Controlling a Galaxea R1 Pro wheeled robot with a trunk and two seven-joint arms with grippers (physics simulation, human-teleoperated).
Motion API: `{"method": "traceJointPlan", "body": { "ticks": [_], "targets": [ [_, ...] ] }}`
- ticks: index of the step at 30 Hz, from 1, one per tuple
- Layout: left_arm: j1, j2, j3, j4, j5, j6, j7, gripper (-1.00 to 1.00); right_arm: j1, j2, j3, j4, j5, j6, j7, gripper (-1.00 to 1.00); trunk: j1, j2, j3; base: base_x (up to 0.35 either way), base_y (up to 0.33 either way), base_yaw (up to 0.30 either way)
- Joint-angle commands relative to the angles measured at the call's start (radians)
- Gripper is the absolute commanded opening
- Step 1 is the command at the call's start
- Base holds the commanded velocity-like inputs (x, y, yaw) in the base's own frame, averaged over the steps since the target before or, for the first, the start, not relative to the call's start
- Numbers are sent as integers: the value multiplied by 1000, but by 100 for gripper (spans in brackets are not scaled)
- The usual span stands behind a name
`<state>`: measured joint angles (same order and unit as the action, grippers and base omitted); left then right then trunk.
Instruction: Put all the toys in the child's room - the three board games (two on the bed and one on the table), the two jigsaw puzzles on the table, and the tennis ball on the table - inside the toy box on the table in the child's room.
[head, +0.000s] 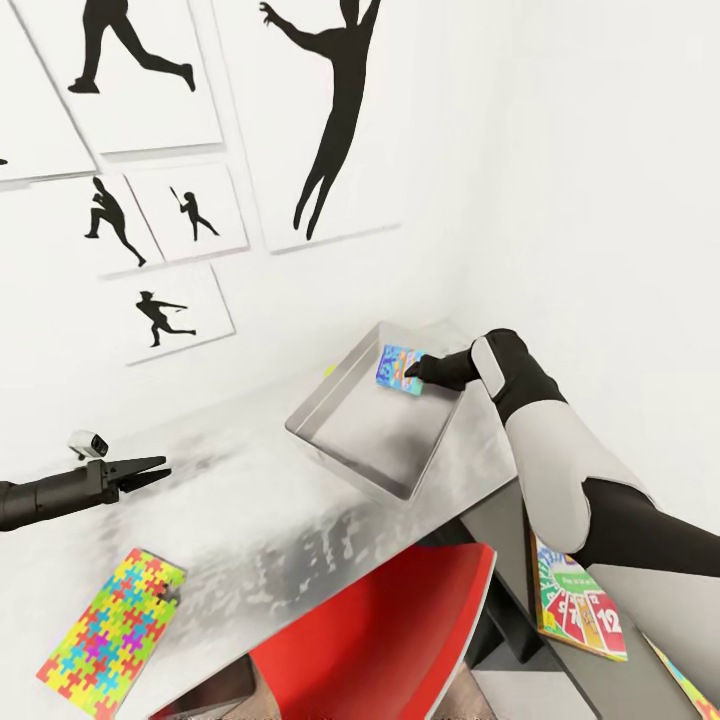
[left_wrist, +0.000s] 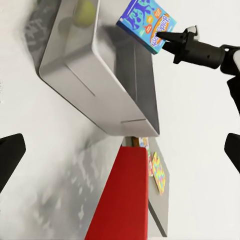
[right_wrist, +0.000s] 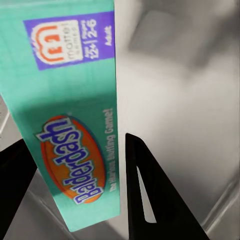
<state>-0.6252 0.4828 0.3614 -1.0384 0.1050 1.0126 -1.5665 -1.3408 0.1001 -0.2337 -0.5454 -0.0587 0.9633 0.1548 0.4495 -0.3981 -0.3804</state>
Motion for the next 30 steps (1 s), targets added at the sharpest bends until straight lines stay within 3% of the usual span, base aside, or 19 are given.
{"method": "traceJointPlan", "body": {
  "ticks": [1, 30],
  "targets": [
    [-1, 0, 0, 0, -1, 11, -4, 100, -3, 1, -6, -1, -3, 4, -3, -100, 1, -2, -3, 0, 0, 0],
    [-1, 6, 1, 0, -1, 11, -4, 100, -11, 4, -6, 1, -4, 2, -23, -100, 1, -2, -51, 0, 0, 0]
  ]
}}
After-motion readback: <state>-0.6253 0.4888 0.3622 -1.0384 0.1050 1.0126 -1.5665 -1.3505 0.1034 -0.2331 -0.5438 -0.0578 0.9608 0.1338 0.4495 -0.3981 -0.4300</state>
